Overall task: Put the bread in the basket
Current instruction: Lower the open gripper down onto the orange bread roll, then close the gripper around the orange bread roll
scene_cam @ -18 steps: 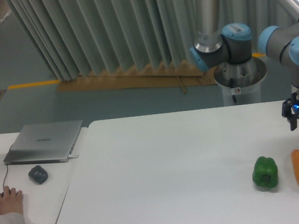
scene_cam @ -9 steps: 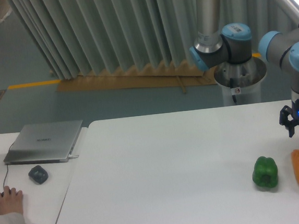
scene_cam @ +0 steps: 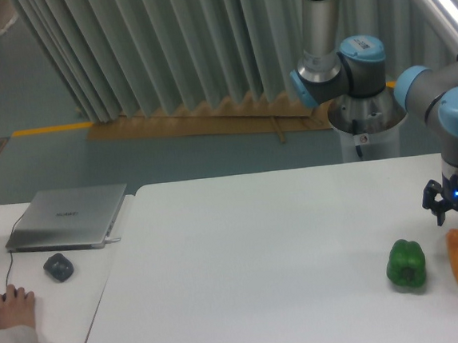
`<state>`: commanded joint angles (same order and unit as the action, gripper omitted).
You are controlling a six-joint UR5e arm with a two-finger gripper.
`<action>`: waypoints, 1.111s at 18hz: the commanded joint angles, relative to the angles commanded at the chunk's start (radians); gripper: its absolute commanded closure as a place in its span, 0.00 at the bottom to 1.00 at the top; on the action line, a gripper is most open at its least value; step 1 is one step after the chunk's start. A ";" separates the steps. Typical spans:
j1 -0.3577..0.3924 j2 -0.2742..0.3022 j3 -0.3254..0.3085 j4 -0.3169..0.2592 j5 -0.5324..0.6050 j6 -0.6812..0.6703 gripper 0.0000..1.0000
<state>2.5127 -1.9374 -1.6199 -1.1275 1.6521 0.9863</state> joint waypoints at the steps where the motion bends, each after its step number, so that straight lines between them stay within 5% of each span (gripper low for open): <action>1: 0.000 -0.009 0.011 0.002 0.000 0.000 0.00; 9: 0.005 -0.070 0.064 0.017 0.002 0.005 0.00; 20: 0.005 -0.097 0.043 0.046 0.072 0.002 0.00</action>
<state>2.5173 -2.0340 -1.5769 -1.0815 1.7242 0.9879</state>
